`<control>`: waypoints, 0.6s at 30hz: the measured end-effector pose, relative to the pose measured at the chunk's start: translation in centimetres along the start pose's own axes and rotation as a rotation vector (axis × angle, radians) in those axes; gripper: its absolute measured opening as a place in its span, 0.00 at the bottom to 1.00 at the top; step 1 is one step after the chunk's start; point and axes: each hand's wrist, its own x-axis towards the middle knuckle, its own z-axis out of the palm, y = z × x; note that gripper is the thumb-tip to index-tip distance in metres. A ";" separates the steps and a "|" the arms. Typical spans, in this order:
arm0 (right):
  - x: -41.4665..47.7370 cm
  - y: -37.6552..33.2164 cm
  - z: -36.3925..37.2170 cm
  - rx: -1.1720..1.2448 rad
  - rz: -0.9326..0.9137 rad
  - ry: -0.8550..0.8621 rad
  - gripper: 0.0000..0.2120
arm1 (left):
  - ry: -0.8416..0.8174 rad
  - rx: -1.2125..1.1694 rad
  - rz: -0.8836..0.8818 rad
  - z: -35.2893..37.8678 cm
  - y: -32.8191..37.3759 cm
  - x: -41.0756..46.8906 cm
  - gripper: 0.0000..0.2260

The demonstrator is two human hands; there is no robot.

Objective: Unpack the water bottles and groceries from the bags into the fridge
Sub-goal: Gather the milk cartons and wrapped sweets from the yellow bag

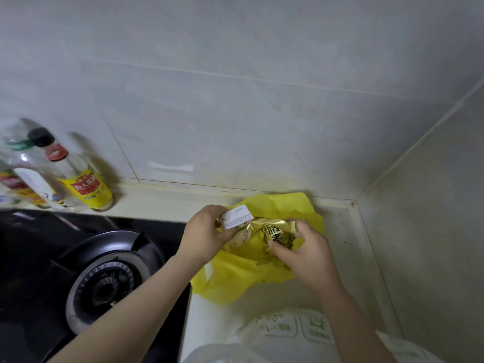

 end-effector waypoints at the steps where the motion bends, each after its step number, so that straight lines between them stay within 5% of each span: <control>1: -0.3 -0.4 -0.2 0.039 0.004 0.013 0.13 | 0.035 -0.046 -0.013 -0.7 0.5 -0.6 0.14; 11: -4.0 -6.7 -1.7 0.398 -0.031 0.131 0.15 | 0.341 -0.432 -0.046 -9.1 6.0 -7.4 0.11; 18: -8.6 -13.0 -2.9 0.493 -0.133 0.128 0.10 | 0.458 -0.487 0.023 -15.8 7.5 -11.7 0.12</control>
